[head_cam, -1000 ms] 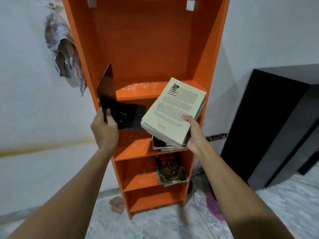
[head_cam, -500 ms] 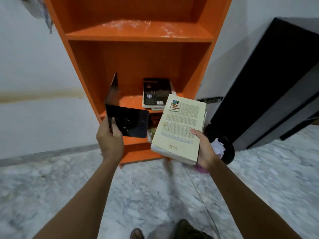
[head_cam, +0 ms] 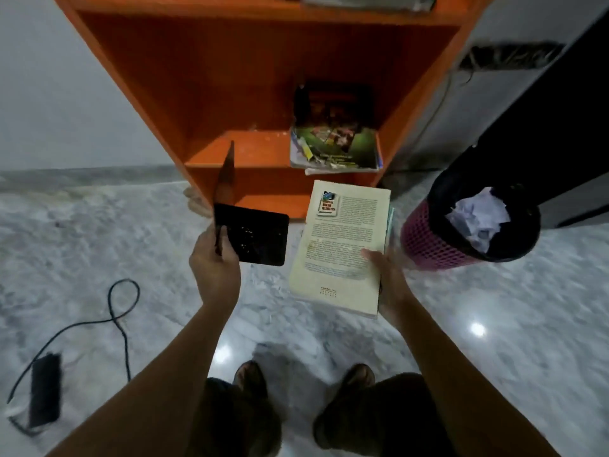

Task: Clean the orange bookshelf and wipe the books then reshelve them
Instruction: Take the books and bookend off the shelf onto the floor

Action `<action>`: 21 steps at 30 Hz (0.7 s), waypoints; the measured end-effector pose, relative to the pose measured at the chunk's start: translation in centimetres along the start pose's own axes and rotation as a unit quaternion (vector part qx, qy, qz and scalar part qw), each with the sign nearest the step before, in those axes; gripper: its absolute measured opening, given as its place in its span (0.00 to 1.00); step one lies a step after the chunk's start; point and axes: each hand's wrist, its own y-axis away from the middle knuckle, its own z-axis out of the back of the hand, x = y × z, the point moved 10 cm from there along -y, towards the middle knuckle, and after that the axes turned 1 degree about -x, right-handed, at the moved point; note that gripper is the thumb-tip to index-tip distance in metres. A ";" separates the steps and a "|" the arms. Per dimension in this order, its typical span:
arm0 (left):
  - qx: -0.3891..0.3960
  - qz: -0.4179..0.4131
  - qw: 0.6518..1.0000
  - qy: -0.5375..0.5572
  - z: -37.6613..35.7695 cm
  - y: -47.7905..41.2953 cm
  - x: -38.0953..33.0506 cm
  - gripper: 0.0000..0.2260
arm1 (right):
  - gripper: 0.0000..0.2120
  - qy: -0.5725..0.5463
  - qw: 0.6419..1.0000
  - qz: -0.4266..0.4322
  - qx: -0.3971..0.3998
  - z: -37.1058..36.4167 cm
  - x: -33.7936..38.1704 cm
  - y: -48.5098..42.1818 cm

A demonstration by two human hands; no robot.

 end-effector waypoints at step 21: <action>-0.017 0.076 0.997 0.000 -21.7 3.0 42.2 0.15 | 0.17 0.204 0.973 -0.050 -0.090 12.9 -31.5 -35.2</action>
